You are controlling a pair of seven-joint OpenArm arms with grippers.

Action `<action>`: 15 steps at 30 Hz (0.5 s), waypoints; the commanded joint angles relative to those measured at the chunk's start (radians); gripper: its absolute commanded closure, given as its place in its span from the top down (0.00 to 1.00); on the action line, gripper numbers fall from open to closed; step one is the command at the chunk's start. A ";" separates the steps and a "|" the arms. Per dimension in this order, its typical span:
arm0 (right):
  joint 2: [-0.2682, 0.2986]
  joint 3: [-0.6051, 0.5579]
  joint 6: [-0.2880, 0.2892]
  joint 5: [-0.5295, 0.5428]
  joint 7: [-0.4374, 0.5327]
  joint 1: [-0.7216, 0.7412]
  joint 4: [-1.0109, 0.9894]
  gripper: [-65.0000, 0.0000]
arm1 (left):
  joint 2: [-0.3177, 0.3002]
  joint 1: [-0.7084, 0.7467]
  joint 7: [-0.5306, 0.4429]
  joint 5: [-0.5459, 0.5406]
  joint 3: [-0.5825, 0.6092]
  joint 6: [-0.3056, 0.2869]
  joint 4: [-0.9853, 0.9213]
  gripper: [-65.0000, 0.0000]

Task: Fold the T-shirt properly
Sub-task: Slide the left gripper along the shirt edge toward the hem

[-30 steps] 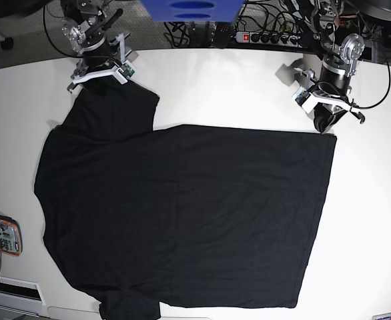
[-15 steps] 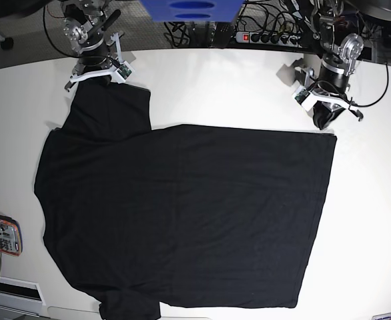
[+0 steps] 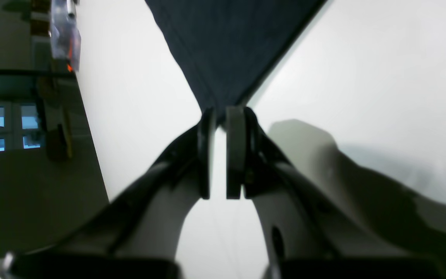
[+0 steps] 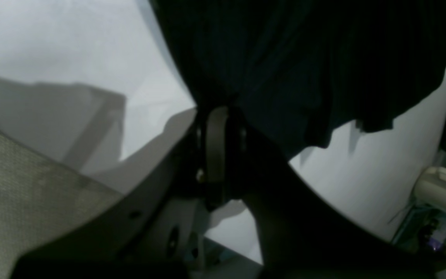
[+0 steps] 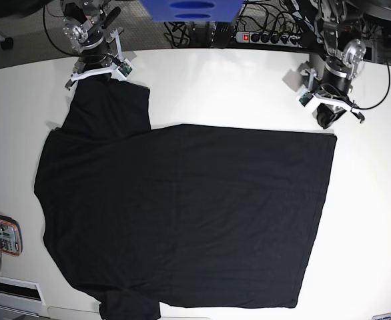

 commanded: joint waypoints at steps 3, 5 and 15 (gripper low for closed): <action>0.006 0.004 -0.001 -0.005 0.000 -0.007 0.015 0.00 | -0.031 0.002 -0.008 -0.002 -0.006 0.007 0.014 0.11; 0.006 0.004 -0.001 -0.005 0.000 -0.007 0.015 0.00 | -0.041 0.002 0.050 -0.002 0.001 -0.040 0.021 0.18; 0.006 0.004 -0.001 -0.005 0.000 -0.007 0.017 0.00 | -0.187 0.001 0.392 -0.004 0.178 -0.294 0.114 0.76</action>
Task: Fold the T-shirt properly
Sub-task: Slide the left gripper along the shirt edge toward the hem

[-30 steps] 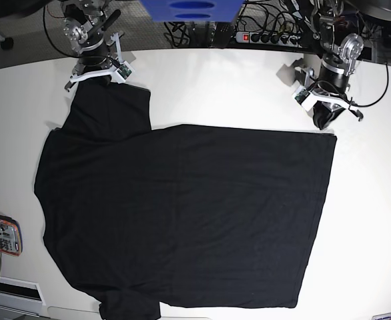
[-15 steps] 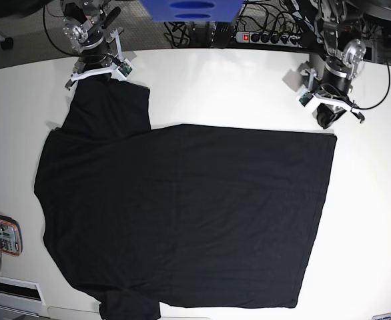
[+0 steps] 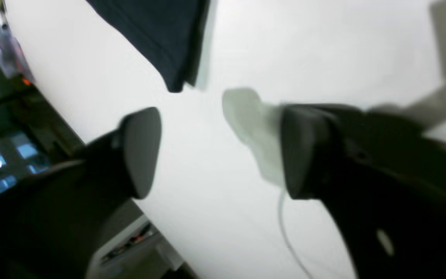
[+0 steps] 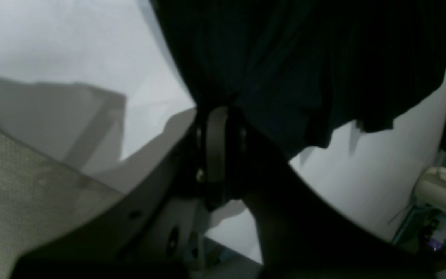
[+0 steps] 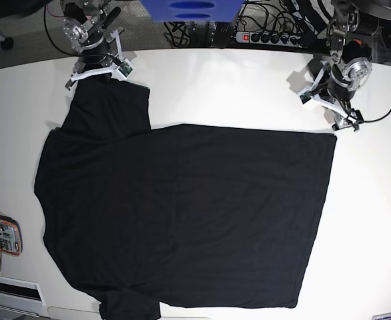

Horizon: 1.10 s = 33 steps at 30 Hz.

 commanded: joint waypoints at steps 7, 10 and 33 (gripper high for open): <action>0.006 0.004 -0.001 -0.005 0.000 -0.007 0.016 0.00 | -0.038 -0.056 0.020 0.002 0.043 -0.009 0.003 0.95; 0.006 0.004 -0.001 -0.005 0.000 -0.007 0.016 0.00 | -0.038 -0.061 0.020 0.002 0.043 -0.013 -0.003 0.96; 0.004 0.004 -0.001 -0.005 0.000 -0.007 0.016 0.00 | -0.076 -0.161 0.024 0.079 0.162 -0.016 -0.247 0.96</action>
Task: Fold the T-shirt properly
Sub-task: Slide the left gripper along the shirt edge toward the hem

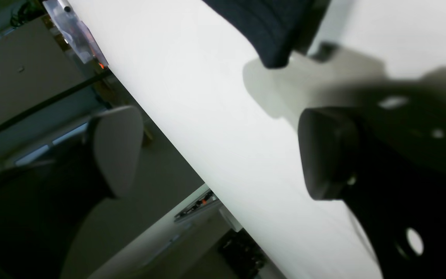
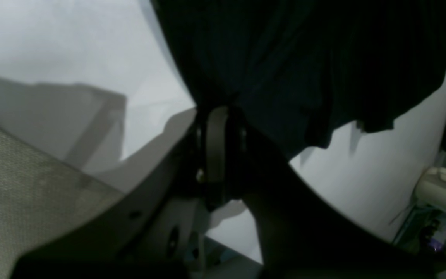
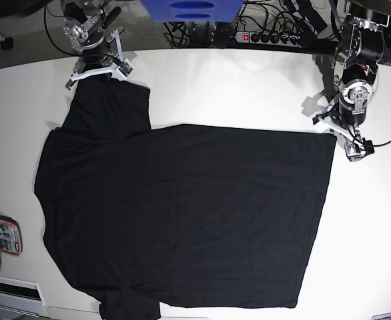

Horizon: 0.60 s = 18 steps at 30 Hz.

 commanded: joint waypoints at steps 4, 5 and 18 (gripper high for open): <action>0.005 0.004 -0.002 -0.005 0.000 -0.007 0.015 0.00 | 0.006 -0.024 -0.036 -0.061 0.067 -0.081 -0.032 0.96; 0.005 0.004 -0.002 -0.005 0.000 -0.007 0.015 0.00 | 0.006 -0.024 -0.036 -0.062 0.076 -0.081 -0.032 0.96; 0.002 0.004 -0.003 -0.005 0.000 -0.007 0.015 0.00 | 0.005 -0.032 -0.036 -0.209 0.096 -0.146 -0.027 0.96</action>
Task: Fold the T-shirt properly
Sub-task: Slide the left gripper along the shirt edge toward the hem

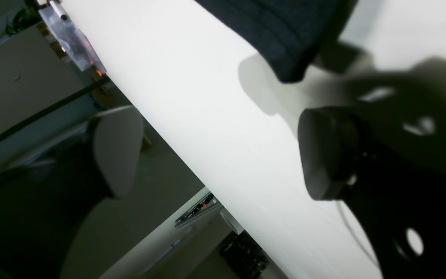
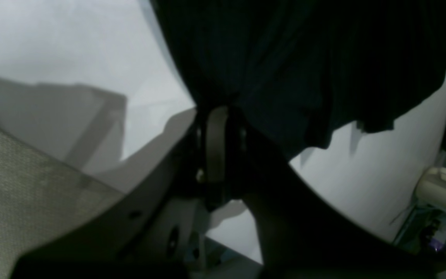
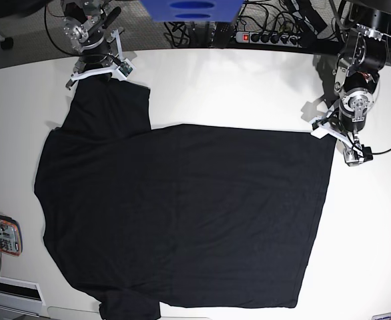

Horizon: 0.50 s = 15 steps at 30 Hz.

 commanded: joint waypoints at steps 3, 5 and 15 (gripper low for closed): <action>0.004 0.004 -0.003 -0.005 0.000 -0.007 0.015 0.00 | 0.017 0.024 -0.080 -0.104 0.025 -0.097 -0.013 0.96; 0.004 0.004 -0.003 -0.005 0.000 -0.007 0.015 0.00 | 0.017 0.016 -0.080 -0.106 0.048 -0.097 -0.013 0.96; 0.004 0.004 -0.003 -0.005 0.000 -0.007 0.015 0.00 | 0.019 -0.053 0.010 -0.099 0.183 -0.097 -0.014 0.96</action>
